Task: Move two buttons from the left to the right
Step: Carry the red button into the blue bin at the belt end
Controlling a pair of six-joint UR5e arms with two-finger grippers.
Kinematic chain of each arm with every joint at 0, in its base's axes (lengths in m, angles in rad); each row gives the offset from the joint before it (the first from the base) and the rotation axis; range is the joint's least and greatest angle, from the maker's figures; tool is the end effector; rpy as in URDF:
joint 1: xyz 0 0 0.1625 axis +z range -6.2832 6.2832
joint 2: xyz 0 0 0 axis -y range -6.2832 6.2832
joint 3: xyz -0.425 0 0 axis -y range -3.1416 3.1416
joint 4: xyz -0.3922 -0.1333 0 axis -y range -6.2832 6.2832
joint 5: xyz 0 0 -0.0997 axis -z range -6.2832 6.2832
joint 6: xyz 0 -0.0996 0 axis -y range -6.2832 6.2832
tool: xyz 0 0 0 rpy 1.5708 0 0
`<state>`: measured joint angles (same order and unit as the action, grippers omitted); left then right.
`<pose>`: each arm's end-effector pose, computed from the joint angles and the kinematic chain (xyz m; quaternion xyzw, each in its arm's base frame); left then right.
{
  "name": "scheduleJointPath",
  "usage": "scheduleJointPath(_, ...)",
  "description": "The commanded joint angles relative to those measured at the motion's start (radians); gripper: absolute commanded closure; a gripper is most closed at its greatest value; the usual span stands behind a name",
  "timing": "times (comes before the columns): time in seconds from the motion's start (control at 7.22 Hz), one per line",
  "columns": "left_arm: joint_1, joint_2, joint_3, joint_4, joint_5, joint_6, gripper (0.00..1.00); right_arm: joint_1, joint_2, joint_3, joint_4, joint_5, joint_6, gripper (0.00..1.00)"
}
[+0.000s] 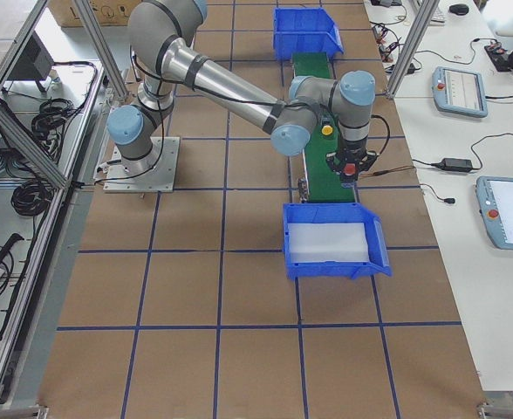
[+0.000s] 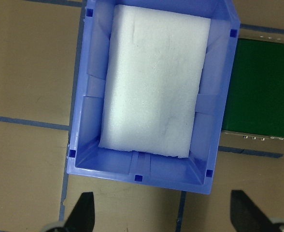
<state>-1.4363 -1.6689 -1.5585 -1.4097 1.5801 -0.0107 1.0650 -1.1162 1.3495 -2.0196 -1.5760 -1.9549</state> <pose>-0.0589 -0.5522 0.4600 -0.0727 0.9966 -0.0373 0.0070 -0.2166 -0.6652 0.3777 0.6587 -0.7446 0.0335 0.1022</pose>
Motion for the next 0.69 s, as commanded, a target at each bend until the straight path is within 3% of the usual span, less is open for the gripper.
scheduleJointPath(0.0, -0.001, 0.000, 0.000, 0.000, -0.002, 0.000, 0.00, -0.116, 0.018, -0.012, -0.007, 0.045, -0.145, 0.85)
scheduleJointPath(0.28, -0.001, 0.000, 0.000, 0.000, -0.002, 0.002, 0.00, -0.204, 0.100, -0.023, -0.019, 0.048, -0.256, 0.85)
scheduleJointPath(0.55, -0.001, 0.000, 0.000, -0.002, -0.005, 0.000, 0.00, -0.220, 0.163, -0.038, -0.070, 0.044, -0.360, 0.85)
